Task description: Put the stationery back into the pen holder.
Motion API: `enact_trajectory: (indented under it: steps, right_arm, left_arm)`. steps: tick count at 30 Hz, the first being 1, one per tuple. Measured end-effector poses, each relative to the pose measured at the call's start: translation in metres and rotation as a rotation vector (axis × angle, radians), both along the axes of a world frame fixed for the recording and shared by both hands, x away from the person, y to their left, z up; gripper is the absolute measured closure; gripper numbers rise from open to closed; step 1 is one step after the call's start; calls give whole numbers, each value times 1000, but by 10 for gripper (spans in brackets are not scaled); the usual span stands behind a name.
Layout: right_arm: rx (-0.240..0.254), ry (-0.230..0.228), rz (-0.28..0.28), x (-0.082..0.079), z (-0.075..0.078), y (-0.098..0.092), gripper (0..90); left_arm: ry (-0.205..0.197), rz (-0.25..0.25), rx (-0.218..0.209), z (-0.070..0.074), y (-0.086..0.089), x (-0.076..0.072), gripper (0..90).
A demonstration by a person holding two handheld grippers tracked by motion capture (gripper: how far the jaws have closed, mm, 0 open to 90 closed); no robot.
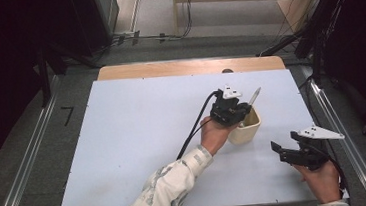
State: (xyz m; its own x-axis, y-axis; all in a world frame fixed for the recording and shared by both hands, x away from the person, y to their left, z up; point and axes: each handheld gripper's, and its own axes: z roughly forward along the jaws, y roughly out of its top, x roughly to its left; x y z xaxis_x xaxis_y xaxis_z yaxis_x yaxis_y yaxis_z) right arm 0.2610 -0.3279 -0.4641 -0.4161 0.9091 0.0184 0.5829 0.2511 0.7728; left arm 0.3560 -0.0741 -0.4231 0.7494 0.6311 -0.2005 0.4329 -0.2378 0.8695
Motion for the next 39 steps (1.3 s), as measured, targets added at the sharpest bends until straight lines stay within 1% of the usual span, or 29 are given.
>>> enact_trajectory:
  steps: [5, 7, 8, 9, 10, 12, 13, 15, 16, 19, 23, 25, 26, 29, 32, 35, 39]
  right_arm:
    - [0, 0, 0, 0, 0, 0, 171]
    - [-2, 0, -1, 0, 0, 0, 171]
    - [-1, 0, -1, 0, 0, 0, 171]
    - [-1, 1, -1, 0, 0, 0, 171]
    - [-1, 1, -1, 0, 0, 0, 171]
    - [0, 2, -2, 0, 0, 0, 171]
    - [0, 1, -2, 0, 0, 0, 171]
    - [0, 0, -2, 0, 0, 0, 171]
    - [0, -1, -1, 0, 0, 0, 171]
    - [-1, 0, -2, 0, 0, 0, 171]
    - [-1, 1, -3, 0, 0, 0, 171]
    - [-3, 1, -2, 0, 0, 0, 170]
    - [-3, 1, -2, 0, 0, 0, 171]
    - [-3, -1, -2, 0, 0, 0, 170]
    - [-3, -3, -3, 0, 0, 0, 170]
    - [-4, 0, -2, 0, 0, 1, 170]
    - [-4, 0, -4, 0, 0, 1, 170]
  left_arm:
    - [-5, -11, 4, 0, 4, -6, 802]
    - [-13, -5, 2, 0, 6, -9, 798]
    - [-13, -5, 0, 1, 8, -9, 777]
    - [-9, -3, -9, 1, 9, -10, 730]
    - [-11, 0, -8, 1, 10, -10, 703]
    - [-18, 4, -8, 1, 14, -12, 699]
    - [-16, 7, -11, 1, 15, -13, 672]
    - [-23, 12, -11, 1, 18, -16, 668]
    - [-23, 11, -8, 1, 20, -17, 646]
    - [-34, 10, -6, 2, 25, -23, 630]
    - [-38, 26, -11, 1, 34, -29, 600]
    - [-39, 30, -20, 0, 39, -30, 584]
    - [-40, 37, -25, -1, 42, -32, 581]
    - [-39, 57, -29, -2, 51, -35, 521]
    - [-51, 100, -23, -4, 61, -39, 462]
    - [-51, 136, -22, -7, 72, -42, 408]
    - [-30, 178, -22, -13, 85, -44, 327]
